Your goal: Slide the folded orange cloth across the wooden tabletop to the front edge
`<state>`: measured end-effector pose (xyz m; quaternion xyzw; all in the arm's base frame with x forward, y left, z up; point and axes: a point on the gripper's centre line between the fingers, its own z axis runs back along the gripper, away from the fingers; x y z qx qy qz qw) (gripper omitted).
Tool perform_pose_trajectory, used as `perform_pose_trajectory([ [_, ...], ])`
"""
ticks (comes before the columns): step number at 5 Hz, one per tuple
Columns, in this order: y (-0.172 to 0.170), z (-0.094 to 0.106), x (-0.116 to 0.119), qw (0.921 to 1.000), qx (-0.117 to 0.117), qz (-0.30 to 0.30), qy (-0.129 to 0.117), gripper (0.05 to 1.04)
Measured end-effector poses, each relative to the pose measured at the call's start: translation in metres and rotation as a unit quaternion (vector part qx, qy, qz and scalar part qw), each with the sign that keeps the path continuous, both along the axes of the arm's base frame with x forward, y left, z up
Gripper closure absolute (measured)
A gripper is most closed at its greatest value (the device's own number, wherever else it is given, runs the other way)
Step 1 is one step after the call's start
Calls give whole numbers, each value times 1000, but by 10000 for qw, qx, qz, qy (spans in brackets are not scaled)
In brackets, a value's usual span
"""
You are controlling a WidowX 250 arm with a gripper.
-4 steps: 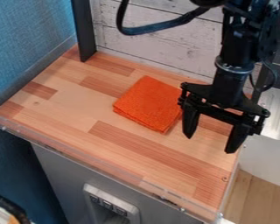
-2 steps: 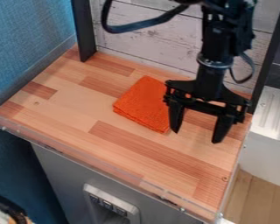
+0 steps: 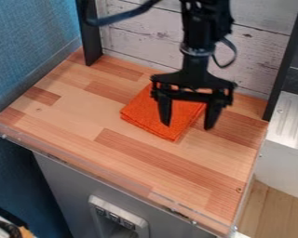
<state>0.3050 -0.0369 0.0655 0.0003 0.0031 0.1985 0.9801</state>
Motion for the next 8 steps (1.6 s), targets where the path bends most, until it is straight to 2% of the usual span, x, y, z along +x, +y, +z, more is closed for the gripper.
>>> perform_pose_trajectory([
  [1, 22, 5, 11, 9986, -18, 491, -198, 87],
  [2, 38, 6, 18, 9955, -21, 904, -267, 85],
  [4, 55, 5, 29, 9900, 85, 1390, -208, 85],
  [5, 59, 7, 36, 9881, 128, 1528, -136, 140],
  [6, 60, 4, 42, 9867, 162, 1615, -80, 415],
  [7, 64, -9, 47, 9857, 169, 1677, 44, 713],
  [8, 69, -21, 54, 9849, 131, 1725, 104, 920],
])
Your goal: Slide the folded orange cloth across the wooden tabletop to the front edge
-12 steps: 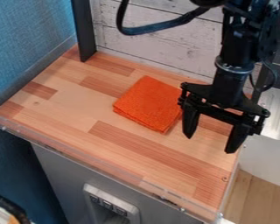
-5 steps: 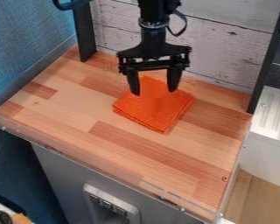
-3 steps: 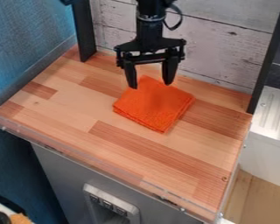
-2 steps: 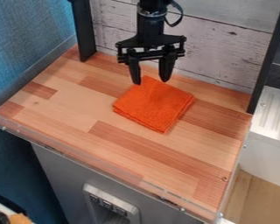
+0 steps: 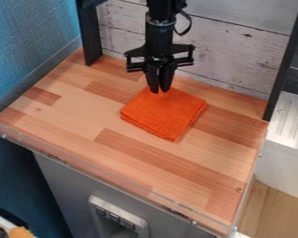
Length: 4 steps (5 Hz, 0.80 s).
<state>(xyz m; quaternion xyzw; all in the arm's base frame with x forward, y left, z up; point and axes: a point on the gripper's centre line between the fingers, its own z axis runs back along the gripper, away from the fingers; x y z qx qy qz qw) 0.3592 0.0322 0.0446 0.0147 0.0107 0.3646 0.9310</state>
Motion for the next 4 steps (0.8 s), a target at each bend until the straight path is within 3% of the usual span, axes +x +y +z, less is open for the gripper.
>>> perform_pose_trajectory([
  [1, -1, -9, 4, 10000, -73, -18, 34, 1012],
  [4, -1, -21, 1, 9996, -273, 32, 5, 1017],
])
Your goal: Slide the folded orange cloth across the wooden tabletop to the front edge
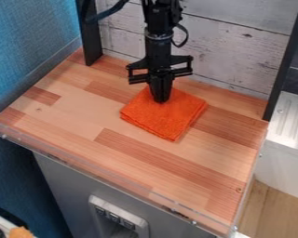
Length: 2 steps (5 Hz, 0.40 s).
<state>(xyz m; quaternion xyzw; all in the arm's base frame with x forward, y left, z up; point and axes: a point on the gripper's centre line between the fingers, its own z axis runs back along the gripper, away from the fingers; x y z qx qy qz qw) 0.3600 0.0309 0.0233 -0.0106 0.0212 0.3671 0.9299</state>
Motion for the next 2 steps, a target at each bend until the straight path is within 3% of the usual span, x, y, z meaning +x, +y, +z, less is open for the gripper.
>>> perform_pose_trajectory([
  [2, -1, -10, -10, 9999, -90, -33, -109, 1017],
])
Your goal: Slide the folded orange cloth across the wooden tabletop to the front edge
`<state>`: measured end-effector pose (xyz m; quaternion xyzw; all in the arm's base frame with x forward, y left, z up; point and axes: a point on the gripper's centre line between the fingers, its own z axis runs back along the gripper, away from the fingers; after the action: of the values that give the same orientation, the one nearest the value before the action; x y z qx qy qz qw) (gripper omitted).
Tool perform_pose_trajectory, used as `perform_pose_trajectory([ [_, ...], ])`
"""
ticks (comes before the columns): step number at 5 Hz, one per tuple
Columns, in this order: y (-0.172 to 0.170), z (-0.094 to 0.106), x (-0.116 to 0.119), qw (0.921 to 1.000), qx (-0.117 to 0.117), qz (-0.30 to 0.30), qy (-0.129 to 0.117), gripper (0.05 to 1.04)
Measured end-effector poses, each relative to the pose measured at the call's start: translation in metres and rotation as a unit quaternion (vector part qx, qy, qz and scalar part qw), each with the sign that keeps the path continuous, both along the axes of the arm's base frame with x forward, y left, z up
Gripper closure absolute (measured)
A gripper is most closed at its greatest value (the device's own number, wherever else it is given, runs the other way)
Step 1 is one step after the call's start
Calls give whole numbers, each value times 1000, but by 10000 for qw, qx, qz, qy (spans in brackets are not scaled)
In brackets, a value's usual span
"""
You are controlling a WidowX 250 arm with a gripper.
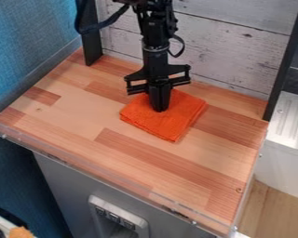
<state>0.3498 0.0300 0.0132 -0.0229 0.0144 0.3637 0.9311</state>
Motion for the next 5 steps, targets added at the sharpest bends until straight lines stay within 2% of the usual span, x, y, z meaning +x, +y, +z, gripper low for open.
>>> perform_pose_trajectory([
  [1, -3, 1, -6, 9996, 12, -268, -80, 1017],
  [2, -21, 1, -21, 9964, 6, -838, -145, 1017],
  [3, -39, 1, -32, 9895, 76, -1413, -279, 1017],
  [5, -70, -2, -60, 9666, 273, -2516, -406, 1017],
])
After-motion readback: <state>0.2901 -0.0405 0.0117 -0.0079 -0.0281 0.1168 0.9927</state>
